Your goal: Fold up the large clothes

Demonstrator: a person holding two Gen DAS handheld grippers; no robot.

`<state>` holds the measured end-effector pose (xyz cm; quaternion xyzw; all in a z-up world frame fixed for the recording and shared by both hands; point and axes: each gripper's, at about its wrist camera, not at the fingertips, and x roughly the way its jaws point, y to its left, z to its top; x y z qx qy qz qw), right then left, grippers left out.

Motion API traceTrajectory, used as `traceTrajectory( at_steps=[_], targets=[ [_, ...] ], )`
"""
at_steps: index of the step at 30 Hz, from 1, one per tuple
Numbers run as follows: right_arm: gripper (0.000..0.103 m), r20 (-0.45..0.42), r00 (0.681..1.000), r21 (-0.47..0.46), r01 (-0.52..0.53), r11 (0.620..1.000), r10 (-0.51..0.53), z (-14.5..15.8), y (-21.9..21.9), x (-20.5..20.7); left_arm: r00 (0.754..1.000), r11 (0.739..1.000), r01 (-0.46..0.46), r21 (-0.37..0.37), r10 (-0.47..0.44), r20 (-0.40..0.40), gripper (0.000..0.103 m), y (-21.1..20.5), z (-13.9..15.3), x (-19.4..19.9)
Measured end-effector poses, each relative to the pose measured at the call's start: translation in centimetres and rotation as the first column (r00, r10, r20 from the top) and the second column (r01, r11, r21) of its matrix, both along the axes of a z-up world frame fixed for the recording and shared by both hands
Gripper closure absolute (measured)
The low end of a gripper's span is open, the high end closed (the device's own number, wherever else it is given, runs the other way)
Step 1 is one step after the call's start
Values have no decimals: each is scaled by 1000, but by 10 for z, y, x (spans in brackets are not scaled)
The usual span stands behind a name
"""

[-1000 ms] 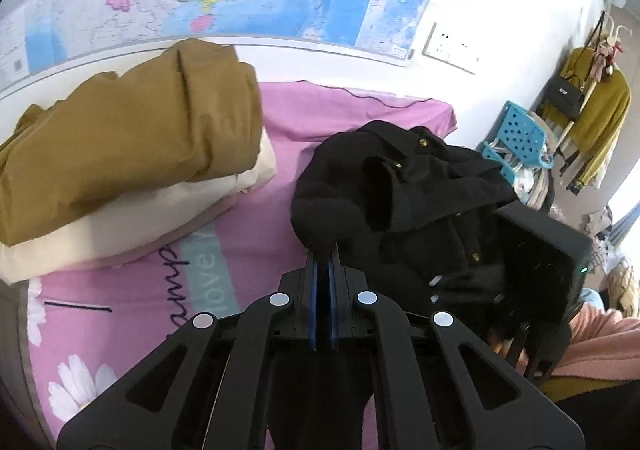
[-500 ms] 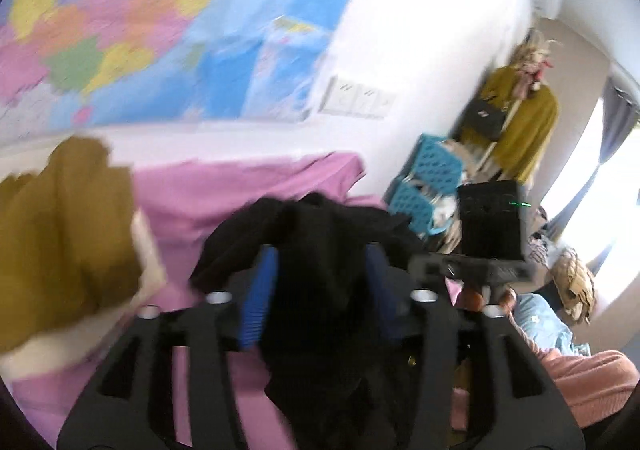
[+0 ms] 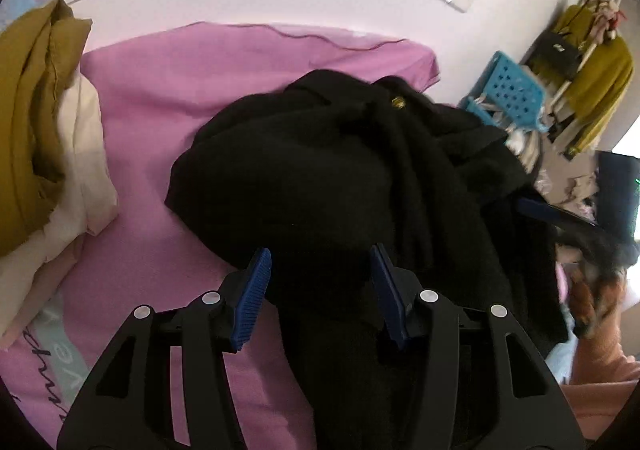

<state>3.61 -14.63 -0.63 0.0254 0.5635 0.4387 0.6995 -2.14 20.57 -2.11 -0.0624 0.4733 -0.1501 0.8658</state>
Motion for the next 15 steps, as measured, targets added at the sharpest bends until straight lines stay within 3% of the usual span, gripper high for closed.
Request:
traceTrajectory(
  at_steps=[3, 6, 8, 9, 10, 12, 15],
  targets=[
    [6, 72, 983, -46, -164, 985, 167, 3, 34, -37, 1000, 1000, -6, 6, 6, -10, 48, -3, -4, 3],
    [9, 154, 948, -146, -256, 955, 278, -11, 65, -69, 1000, 999, -23, 34, 23, -10, 42, -5, -7, 1],
    [49, 188, 929, -208, -280, 937, 319, -22, 63, -77, 999, 997, -39, 65, 40, -13, 38, -3, -13, 2],
    [72, 153, 939, -222, -270, 937, 307, -27, 63, -68, 999, 996, -44, 80, 45, -17, 38, -3, -16, 1],
    [86, 123, 956, -197, -238, 951, 265, -27, 58, -53, 998, 995, -45, 84, 47, -28, 41, -3, -18, 1],
    [90, 70, 986, -70, -148, 987, 153, -11, 31, -22, 998, 996, -48, 74, 51, -43, 49, 6, -21, -1],
    [97, 27, 999, 67, 39, 997, -41, 17, -25, 29, 997, 996, -59, 62, 61, -42, 53, 14, -23, -6]
  ],
)
